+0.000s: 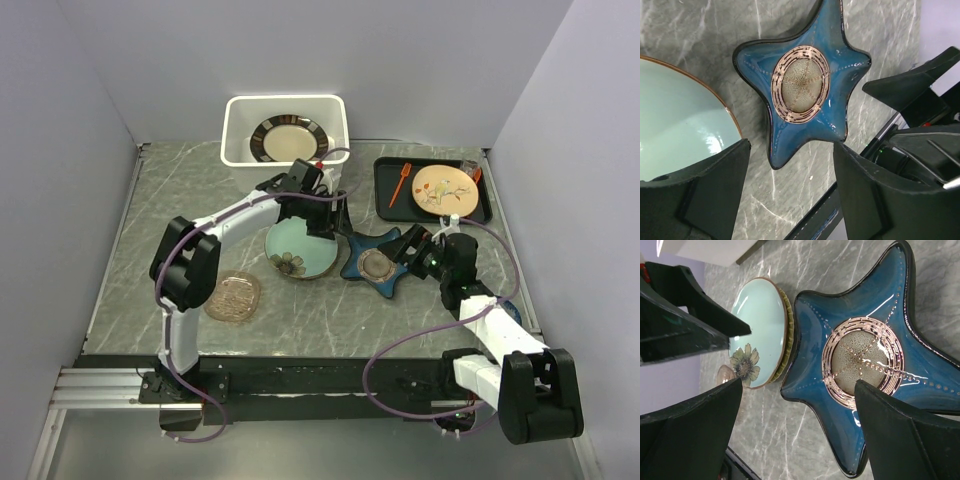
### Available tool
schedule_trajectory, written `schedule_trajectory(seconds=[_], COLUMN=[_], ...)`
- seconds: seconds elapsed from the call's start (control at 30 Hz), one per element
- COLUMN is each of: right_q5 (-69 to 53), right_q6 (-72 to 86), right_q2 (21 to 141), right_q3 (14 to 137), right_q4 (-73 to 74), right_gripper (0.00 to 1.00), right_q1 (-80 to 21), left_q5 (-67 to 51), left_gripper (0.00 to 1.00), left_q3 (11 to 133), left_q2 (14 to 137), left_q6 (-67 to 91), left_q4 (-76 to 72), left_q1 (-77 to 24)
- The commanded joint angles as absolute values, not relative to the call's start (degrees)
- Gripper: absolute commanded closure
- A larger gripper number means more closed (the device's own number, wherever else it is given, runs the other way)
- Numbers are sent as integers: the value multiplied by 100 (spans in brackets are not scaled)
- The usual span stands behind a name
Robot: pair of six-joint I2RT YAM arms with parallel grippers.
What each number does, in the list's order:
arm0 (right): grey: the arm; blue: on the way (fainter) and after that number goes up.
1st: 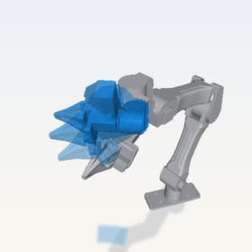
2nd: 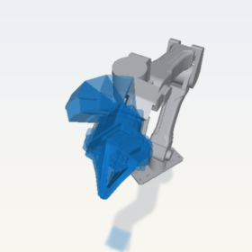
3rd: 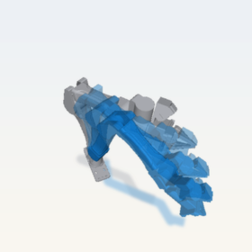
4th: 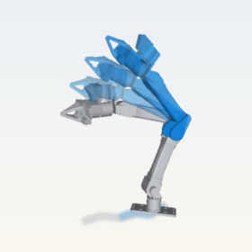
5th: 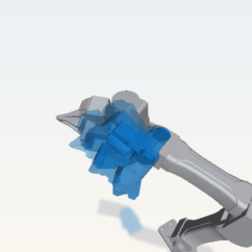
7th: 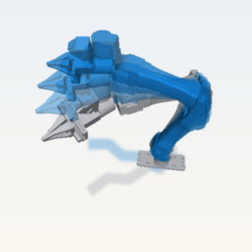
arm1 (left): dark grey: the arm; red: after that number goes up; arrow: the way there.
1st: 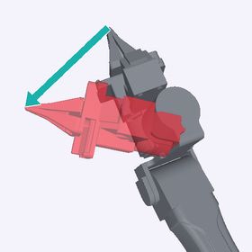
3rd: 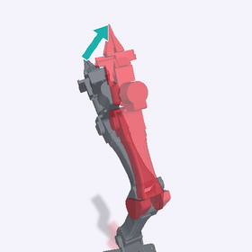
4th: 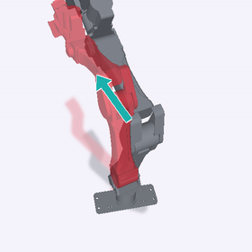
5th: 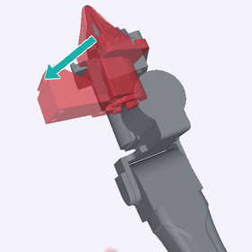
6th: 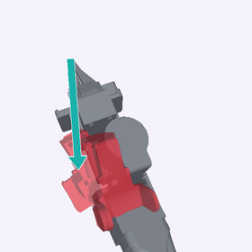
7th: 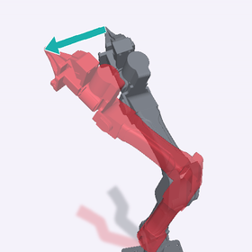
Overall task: Place the plates into the plastic bin on the countertop
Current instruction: Pick up the plate at the center of the board.
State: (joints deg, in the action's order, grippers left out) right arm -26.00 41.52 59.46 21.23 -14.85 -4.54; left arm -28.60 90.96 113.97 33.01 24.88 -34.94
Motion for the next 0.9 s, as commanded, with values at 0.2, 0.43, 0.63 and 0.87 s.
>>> schedule_trajectory(seconds=[0.2,0.43,0.63,0.87], right_q5=[-2628,-2672,-2689,-2716], right_q6=[4122,4113,4087,4087], right_q2=[5853,5862,5880,5906], right_q3=[2127,2145,2171,2188], right_q4=[-1529,-1529,-1512,-1529], right_gripper=[0,0,0,0], right_q1=[-343,-334,-343,-334], left_q5=[-2734,-2742,-2777,-2742], left_gripper=[34,36,39,42], left_q3=[9097,8974,8886,8780], left_q2=[11601,11795,11935,12059], left_q6=[3270,3278,3252,3234], left_q4=[2285,2197,2171,2162], left_q1=[-3726,-3867,-3955,-4017])
